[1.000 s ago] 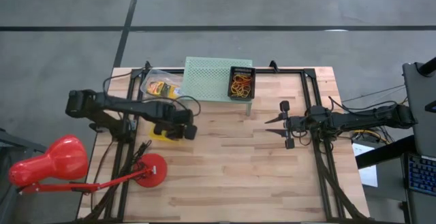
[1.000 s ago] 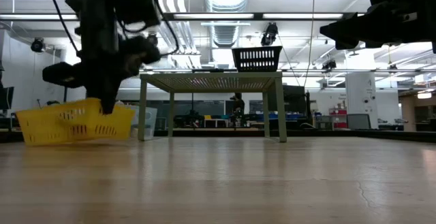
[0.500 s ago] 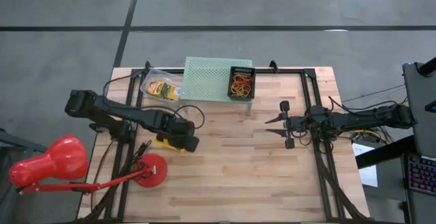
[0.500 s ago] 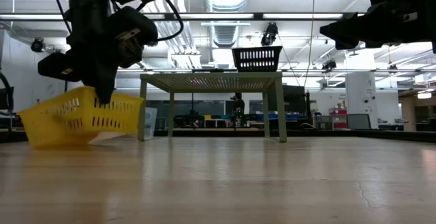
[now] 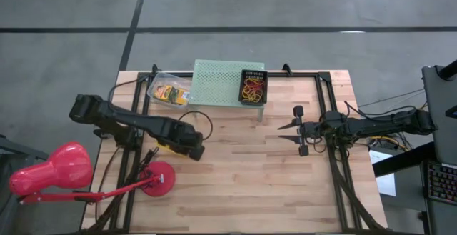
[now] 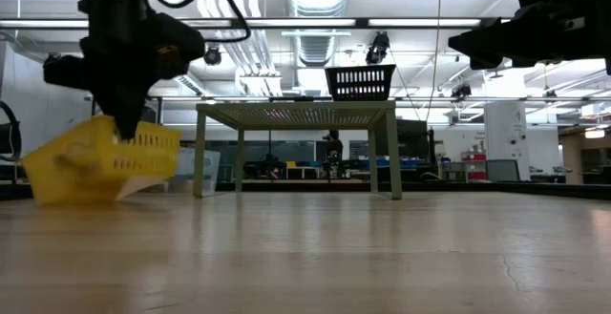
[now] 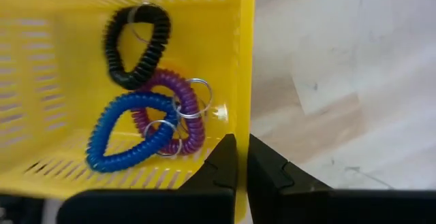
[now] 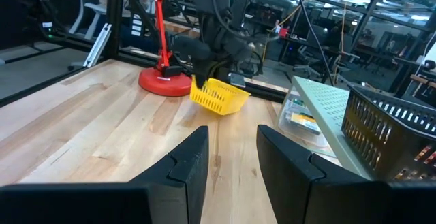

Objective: Pick & Place Office Desk Supplies
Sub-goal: Put the yellow bin on the shelf

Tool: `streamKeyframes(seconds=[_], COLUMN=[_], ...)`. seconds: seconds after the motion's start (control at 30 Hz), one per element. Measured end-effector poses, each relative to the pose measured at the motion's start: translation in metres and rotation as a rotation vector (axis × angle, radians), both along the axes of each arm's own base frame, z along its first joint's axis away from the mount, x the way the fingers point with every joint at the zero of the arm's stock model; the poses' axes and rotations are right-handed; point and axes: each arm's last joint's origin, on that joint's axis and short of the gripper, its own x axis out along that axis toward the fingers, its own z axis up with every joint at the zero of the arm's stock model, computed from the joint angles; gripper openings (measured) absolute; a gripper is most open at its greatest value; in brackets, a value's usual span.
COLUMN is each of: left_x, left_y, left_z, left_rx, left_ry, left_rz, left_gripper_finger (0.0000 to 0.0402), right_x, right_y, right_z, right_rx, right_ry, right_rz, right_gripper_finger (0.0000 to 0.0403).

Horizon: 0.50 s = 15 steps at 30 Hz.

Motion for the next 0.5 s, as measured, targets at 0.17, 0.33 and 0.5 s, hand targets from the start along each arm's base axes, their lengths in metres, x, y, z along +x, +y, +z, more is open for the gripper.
streamKeyframes(seconds=[0.17, 0.33, 0.5], left_x=[0.004, 0.013, 0.027], left_y=[0.002, 0.0, -0.003], left_z=[0.011, 0.006, -0.002], left_rx=[0.081, 0.08, 0.084], left_ry=[0.05, 0.173, 0.329], left_rz=[0.03, 0.027, -0.01], left_gripper_finger=[0.0014, 0.0014, 0.0014], right_x=[0.0, 0.0, 0.0], right_y=[0.0, 0.0, 0.0], right_z=[0.0, 0.0, 0.0], right_rx=[0.0, 0.0, 0.0], right_ry=[0.0, 0.0, 0.0], right_rz=[0.0, 0.0, 0.0], right_gripper_finger=[0.0121, 0.0121, 0.0121])
